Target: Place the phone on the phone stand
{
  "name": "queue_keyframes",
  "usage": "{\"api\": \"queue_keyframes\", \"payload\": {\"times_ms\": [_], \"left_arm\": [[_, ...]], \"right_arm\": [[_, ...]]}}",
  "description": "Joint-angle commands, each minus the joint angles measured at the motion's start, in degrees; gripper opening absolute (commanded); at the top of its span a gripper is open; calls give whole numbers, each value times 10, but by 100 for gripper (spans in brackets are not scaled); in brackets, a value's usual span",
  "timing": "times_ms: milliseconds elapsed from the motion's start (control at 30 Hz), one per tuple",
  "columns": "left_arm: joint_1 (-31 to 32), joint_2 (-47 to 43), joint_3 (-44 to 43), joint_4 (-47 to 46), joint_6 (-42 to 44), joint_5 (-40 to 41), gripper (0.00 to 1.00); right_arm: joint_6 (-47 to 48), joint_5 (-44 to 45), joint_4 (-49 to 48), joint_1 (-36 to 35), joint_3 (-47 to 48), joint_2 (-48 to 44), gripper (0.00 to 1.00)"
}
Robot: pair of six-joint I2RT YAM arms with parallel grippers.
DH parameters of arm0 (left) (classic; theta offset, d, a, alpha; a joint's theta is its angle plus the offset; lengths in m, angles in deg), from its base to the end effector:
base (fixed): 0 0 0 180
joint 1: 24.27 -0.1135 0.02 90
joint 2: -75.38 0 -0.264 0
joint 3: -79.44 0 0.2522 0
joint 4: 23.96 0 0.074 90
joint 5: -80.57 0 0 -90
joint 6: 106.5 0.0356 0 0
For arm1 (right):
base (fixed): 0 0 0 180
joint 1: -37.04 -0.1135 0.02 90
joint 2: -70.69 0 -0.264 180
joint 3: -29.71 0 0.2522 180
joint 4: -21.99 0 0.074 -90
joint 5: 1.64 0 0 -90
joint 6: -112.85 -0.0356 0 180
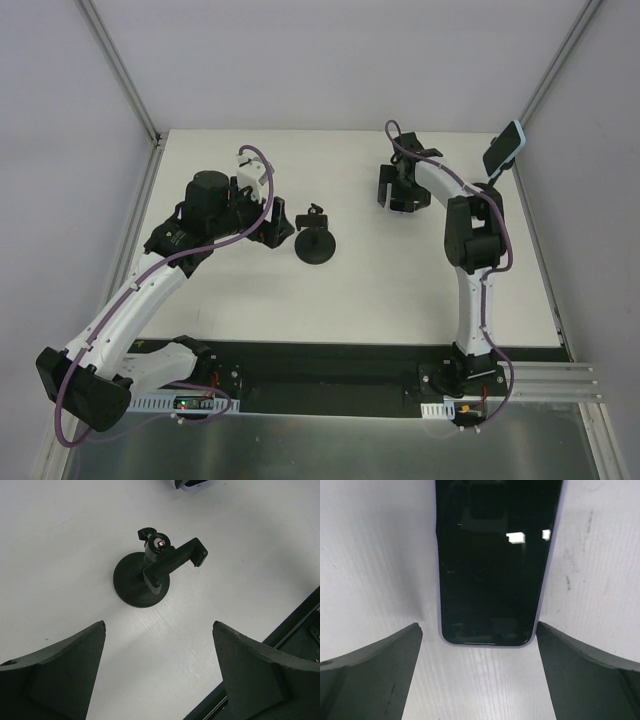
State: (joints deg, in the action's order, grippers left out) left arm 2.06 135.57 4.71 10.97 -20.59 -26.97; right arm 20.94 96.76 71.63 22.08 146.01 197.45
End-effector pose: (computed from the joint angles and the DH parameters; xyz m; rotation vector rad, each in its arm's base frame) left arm 0.2050 -0.1134 0.3683 0.5821 1.8757 -0.6468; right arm 0.4655 0.1190 0.1845 -0.2451 2.5924 -0.0871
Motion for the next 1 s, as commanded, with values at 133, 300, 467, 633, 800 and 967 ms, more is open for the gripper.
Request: {"api": "queue_keyframes", "payload": {"times_ms": [133, 300, 467, 633, 800, 967], "left_arm": [[7, -6, 4, -24, -11, -4, 86], [6, -2, 5, -24, -11, -1, 86], [7, -1, 5, -24, -11, -1, 86], [6, 2, 3, -23, -15, -14, 86], [5, 5, 1, -24, -18, -24, 86], [5, 8, 5, -24, -14, -13, 86]], "right_arm": [[-5, -25, 93, 15, 96, 66, 81], [14, -30, 112, 13, 65, 50, 35], [22, 14, 59, -28, -132, -82, 21], [-13, -1, -1, -65, -348, -239, 34], [-5, 0, -26, -64, -349, -281, 77], [-6, -36, -35, -36, -250, -232, 100]]}}
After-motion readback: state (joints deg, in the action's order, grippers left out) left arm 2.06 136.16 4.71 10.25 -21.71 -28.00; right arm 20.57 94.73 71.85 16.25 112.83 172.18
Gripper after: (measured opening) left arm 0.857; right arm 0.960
